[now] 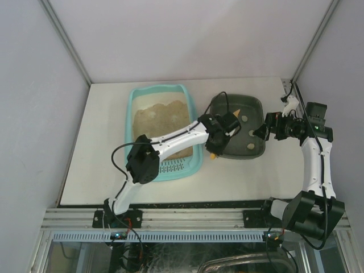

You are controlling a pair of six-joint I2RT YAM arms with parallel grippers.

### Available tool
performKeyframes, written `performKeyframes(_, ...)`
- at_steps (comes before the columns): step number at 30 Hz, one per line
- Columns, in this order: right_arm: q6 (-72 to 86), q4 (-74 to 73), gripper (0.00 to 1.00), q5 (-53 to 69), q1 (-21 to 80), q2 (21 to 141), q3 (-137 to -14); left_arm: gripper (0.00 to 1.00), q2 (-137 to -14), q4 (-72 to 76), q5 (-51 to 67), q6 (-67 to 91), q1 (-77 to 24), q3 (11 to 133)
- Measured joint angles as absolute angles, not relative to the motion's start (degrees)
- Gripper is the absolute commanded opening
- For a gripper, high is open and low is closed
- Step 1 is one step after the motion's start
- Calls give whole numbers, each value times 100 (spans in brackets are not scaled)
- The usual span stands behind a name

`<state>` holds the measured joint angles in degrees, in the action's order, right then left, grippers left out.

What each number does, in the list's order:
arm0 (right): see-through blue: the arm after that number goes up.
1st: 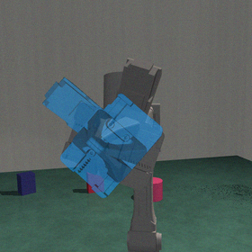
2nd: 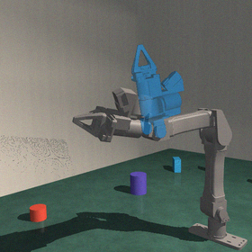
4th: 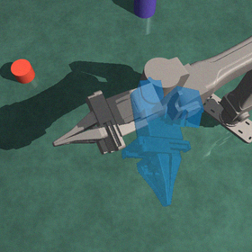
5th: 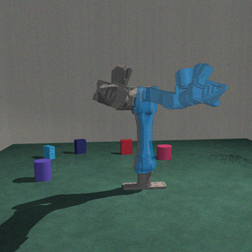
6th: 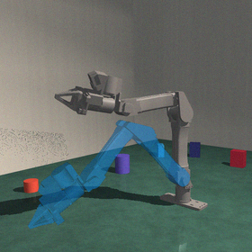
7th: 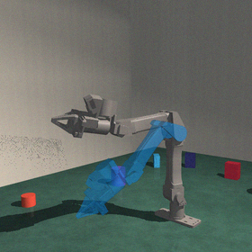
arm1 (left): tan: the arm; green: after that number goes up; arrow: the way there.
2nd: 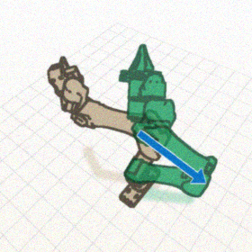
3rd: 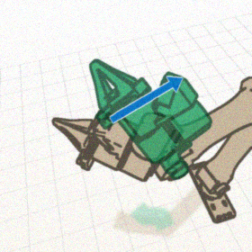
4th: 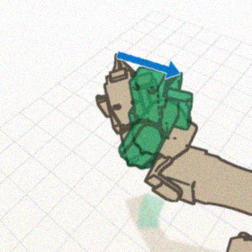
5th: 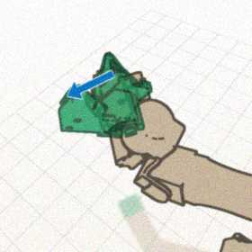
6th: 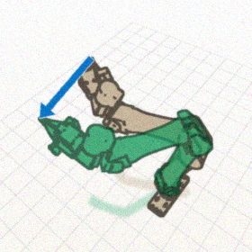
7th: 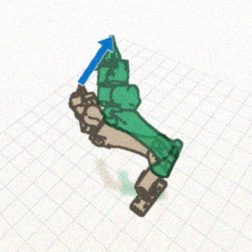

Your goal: Clean the litter box

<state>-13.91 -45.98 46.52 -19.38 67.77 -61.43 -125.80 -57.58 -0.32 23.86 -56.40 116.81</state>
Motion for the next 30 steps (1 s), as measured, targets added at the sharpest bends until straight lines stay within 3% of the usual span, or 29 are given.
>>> performKeyframes(22,-1398,-4598,100,4482,-1647,6895,-6143,0,-12912,-6661,-3004,1588,-6351,12206)
performKeyframes(30,-1402,-4600,100,4329,-1529,6954,-6143,0,-12919,-6761,-3229,1446,-6506,12208)
